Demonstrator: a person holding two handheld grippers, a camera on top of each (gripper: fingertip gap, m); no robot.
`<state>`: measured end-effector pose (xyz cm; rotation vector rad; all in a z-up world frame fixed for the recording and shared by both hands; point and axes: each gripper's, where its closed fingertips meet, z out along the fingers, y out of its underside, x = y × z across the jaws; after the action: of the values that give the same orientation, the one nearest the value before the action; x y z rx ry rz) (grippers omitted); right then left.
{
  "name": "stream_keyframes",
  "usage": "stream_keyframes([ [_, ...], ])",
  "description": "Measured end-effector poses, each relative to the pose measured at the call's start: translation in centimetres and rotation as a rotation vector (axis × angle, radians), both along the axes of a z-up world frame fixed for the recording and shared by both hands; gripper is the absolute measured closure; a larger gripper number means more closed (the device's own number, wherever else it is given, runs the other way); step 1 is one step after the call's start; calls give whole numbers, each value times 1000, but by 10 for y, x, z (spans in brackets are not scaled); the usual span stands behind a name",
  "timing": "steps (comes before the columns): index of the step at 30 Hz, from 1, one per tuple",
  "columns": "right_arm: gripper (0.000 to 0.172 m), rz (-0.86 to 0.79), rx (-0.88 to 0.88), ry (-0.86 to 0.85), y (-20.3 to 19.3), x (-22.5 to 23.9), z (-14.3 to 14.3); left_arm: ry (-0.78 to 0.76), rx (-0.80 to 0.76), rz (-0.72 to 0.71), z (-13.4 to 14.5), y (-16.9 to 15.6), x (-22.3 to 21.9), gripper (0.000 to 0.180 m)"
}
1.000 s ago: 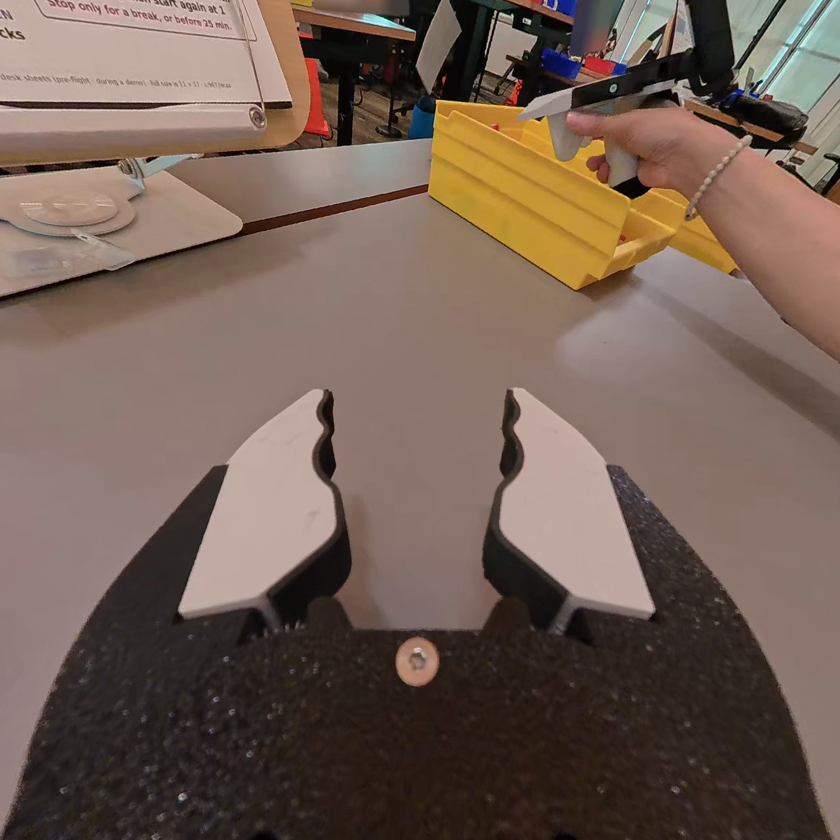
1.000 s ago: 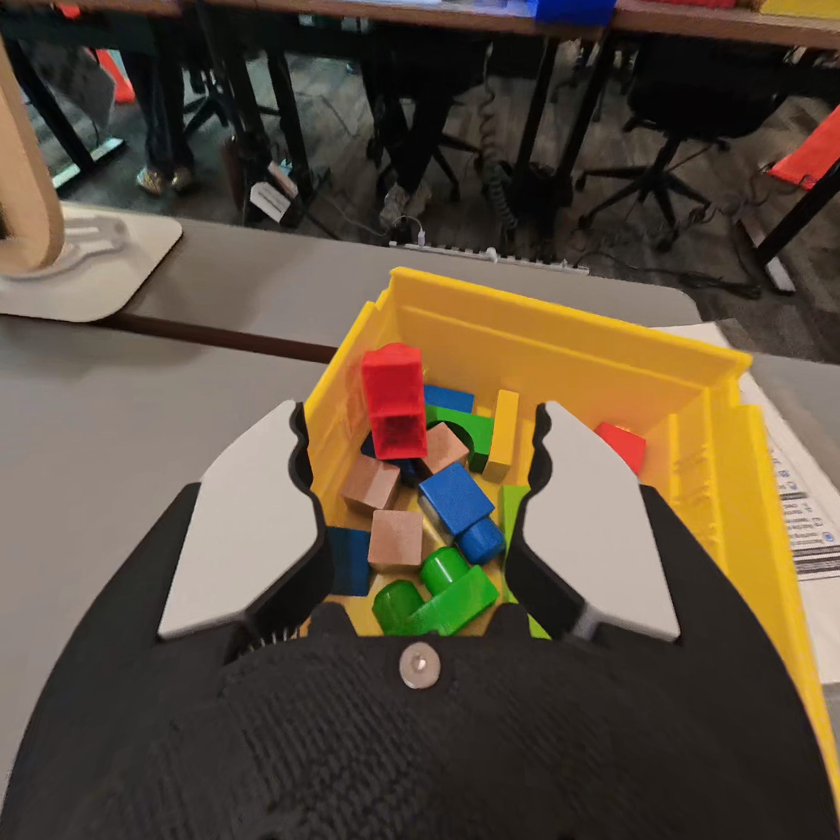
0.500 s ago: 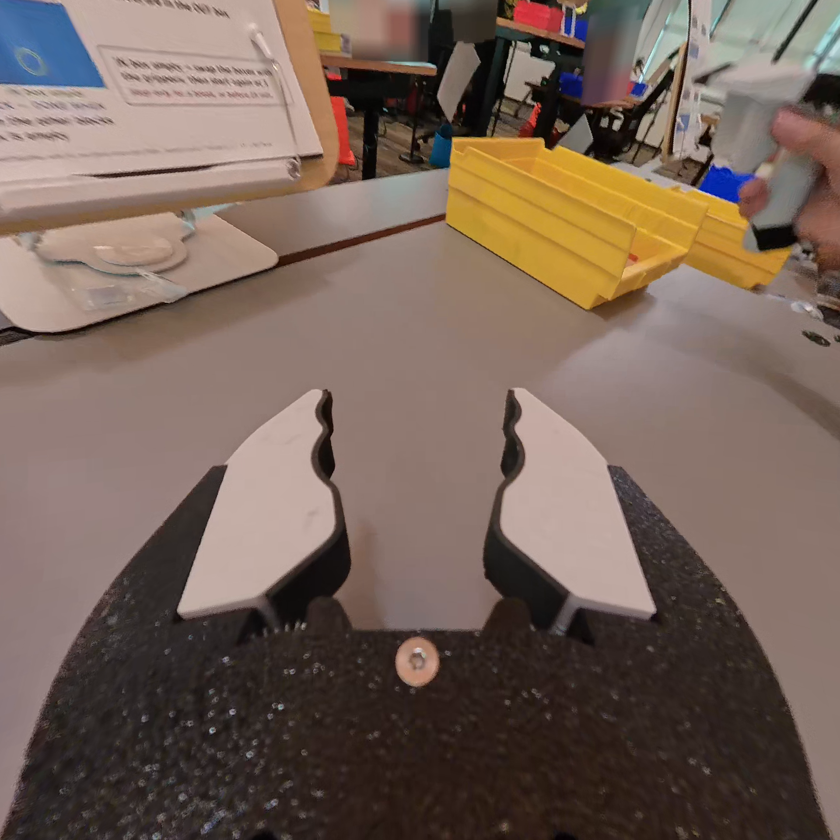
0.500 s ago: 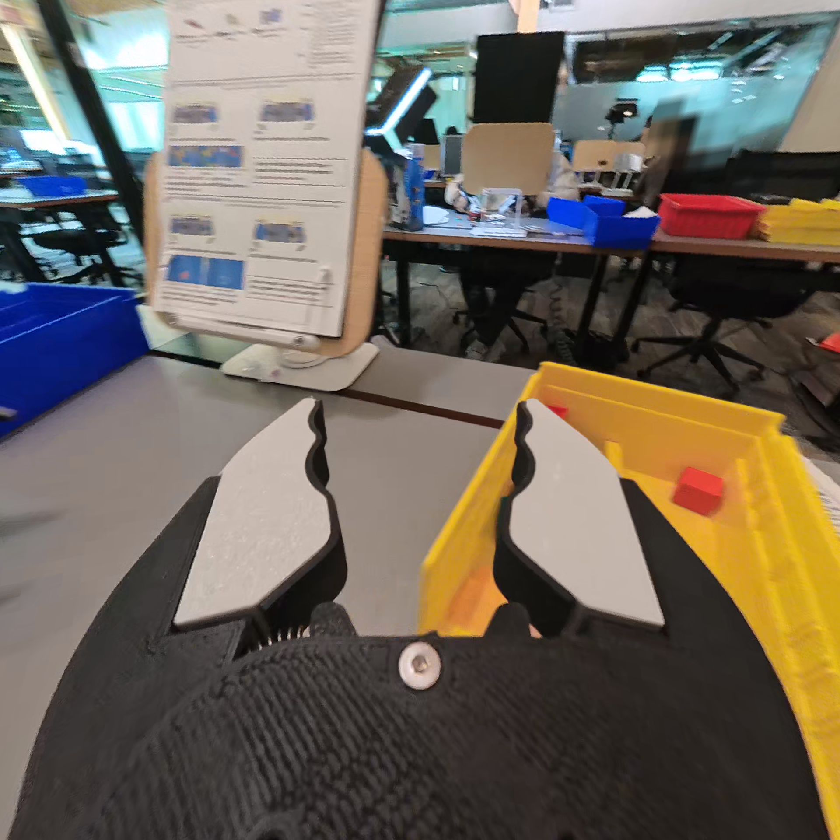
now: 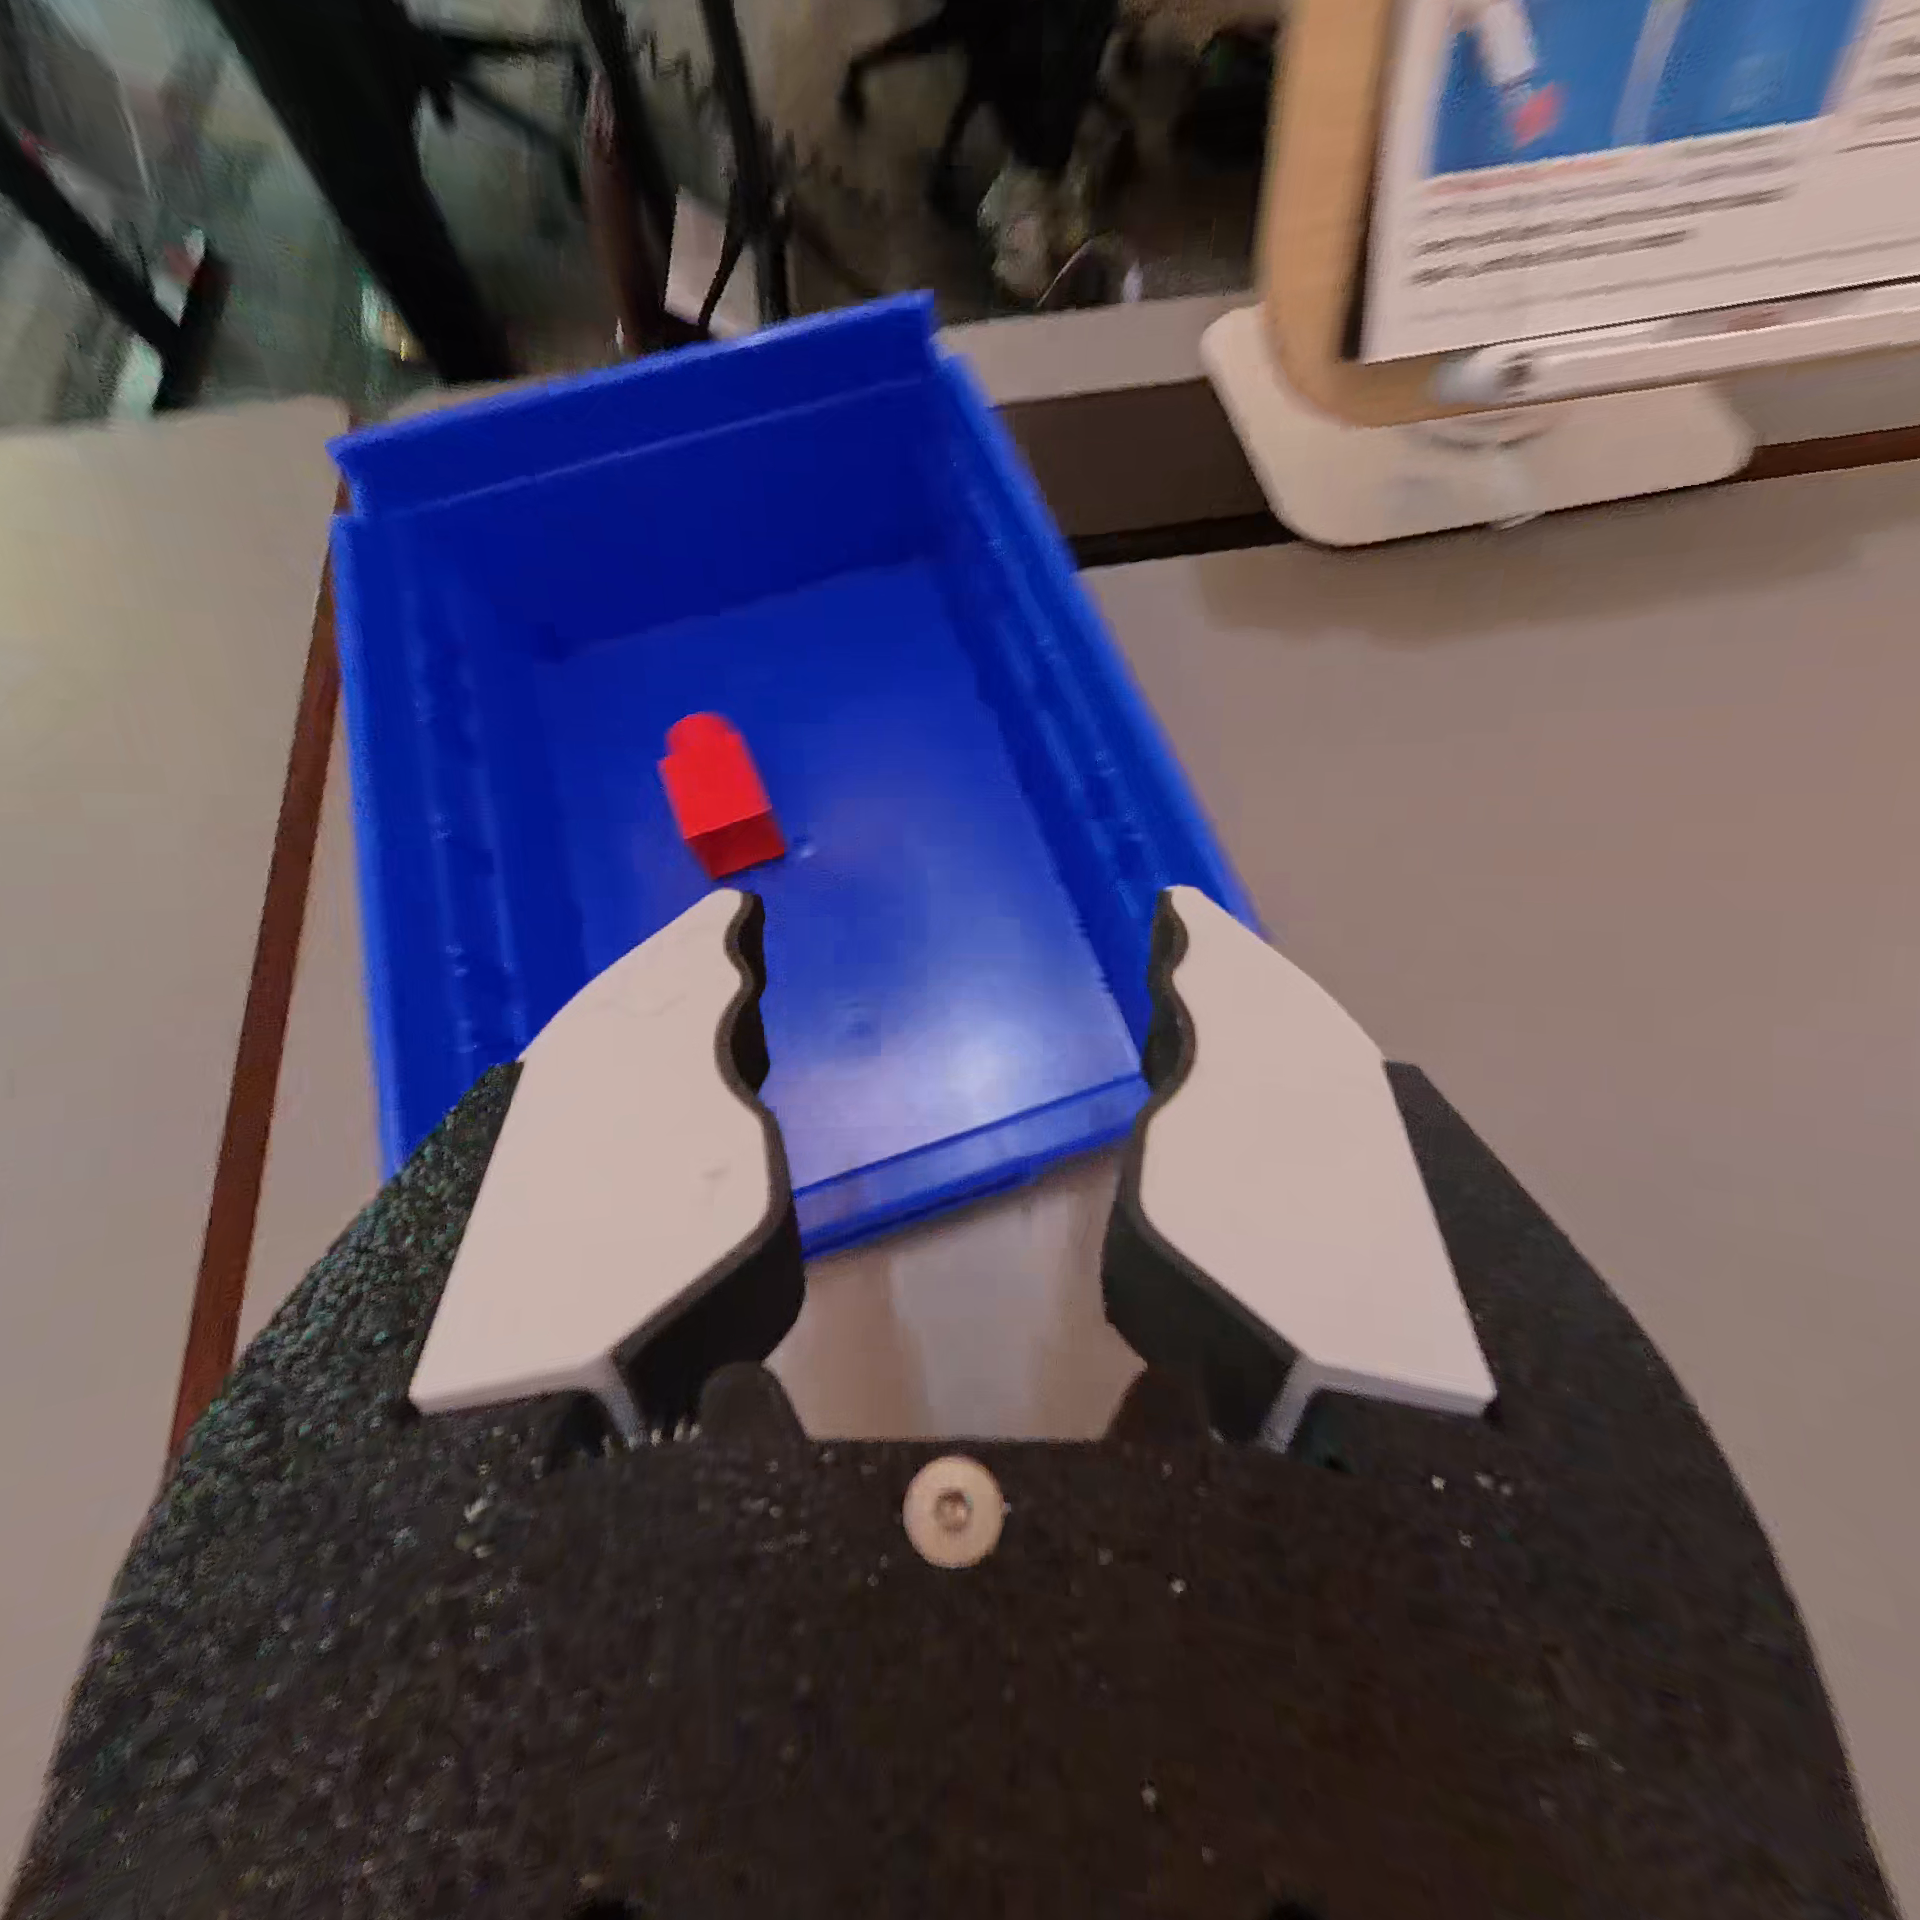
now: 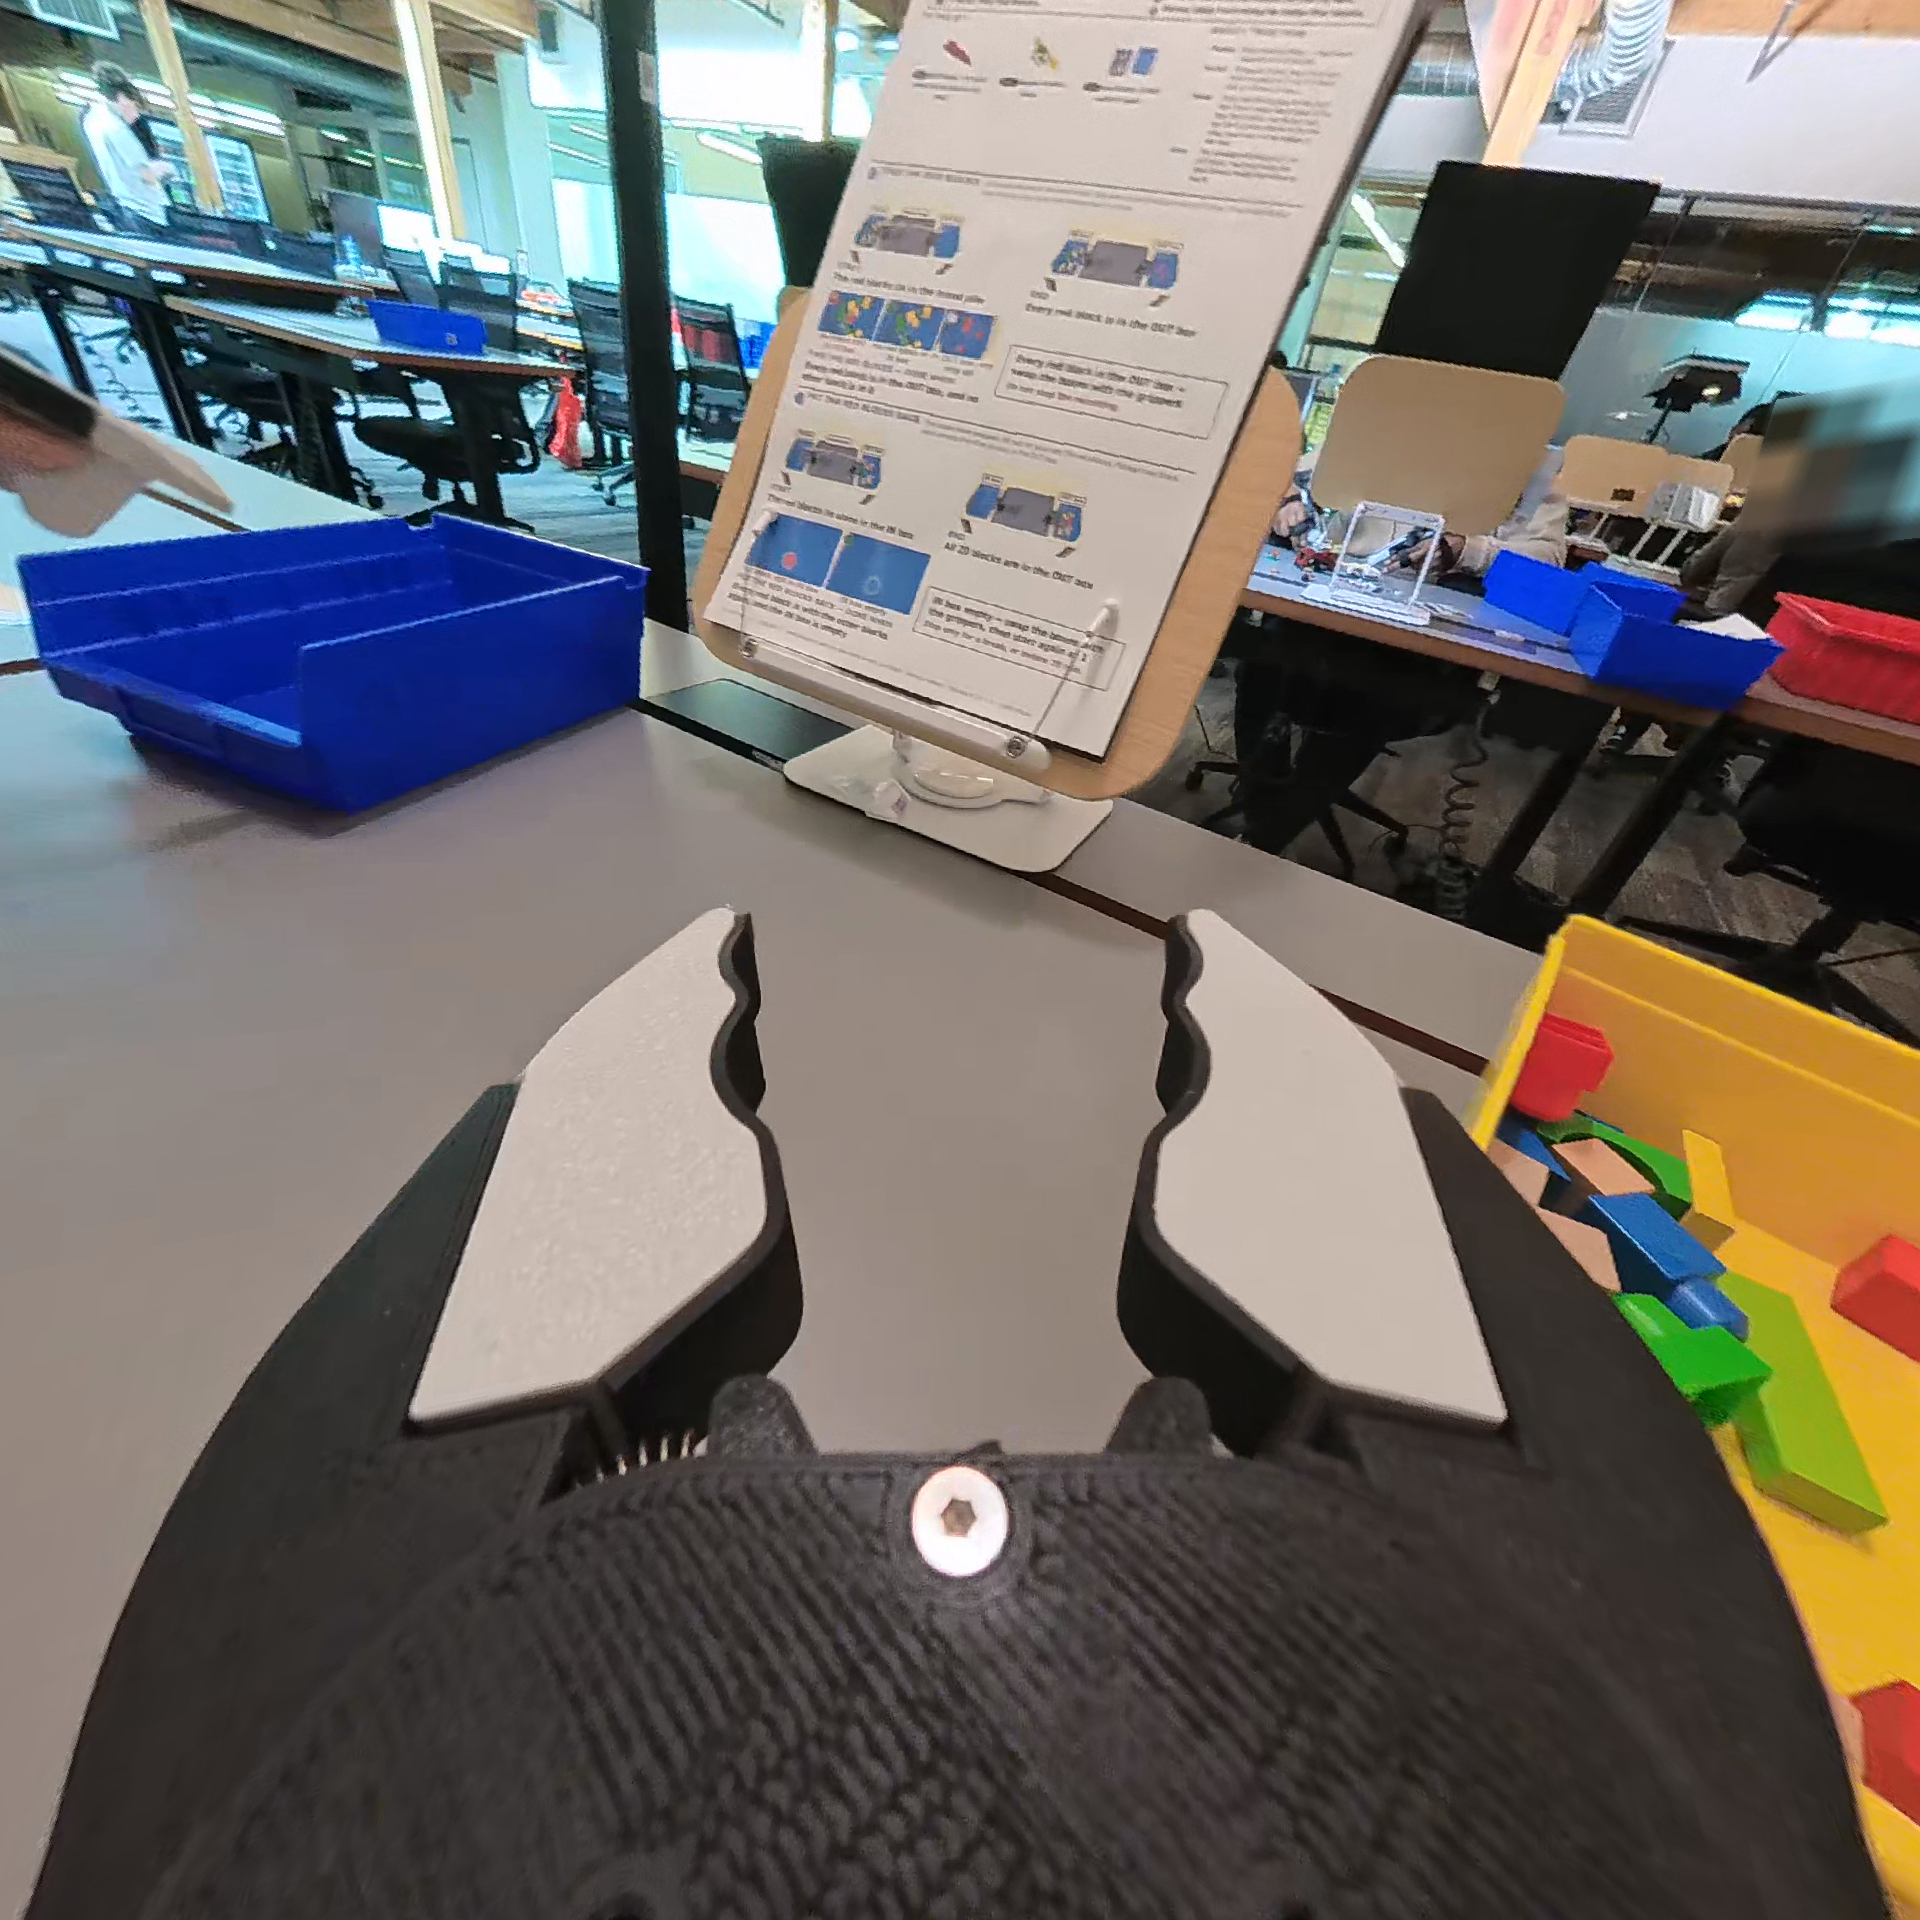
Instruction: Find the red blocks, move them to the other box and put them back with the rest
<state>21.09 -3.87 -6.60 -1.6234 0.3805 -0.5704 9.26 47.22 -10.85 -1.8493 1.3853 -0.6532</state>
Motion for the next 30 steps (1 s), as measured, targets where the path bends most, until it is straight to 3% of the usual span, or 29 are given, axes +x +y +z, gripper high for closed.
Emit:
stream_keyframes([
  [5, 97, 27, 12, -4, 8, -5, 4, 279, -91, 120, -43, 59, 21, 113],
  [10, 97, 55, -22, 30, 19, -4, -10, 498, -84, 168, -90, 89, 47, 117],
  [16, 97, 78, -78, 48, 24, -3, -28, 570, -89, 255, -124, 112, 65, 118],
  [19, 97, 81, -80, 73, 23, -1, -35, 587, -100, 269, -136, 116, 62, 145],
  [20, 97, 79, -78, 81, 23, -1, -37, 576, -99, 269, -138, 117, 62, 144],
  [25, 98, 98, -76, 110, 23, -1, -44, 564, -79, 187, -128, 110, 57, 144],
  [27, 98, 136, -46, 134, 25, -6, -44, 466, -38, 174, -98, 108, 61, 145],
  [30, 103, 187, 25, 197, 29, -10, -43, 206, -23, 126, -28, 83, 71, 145],
])
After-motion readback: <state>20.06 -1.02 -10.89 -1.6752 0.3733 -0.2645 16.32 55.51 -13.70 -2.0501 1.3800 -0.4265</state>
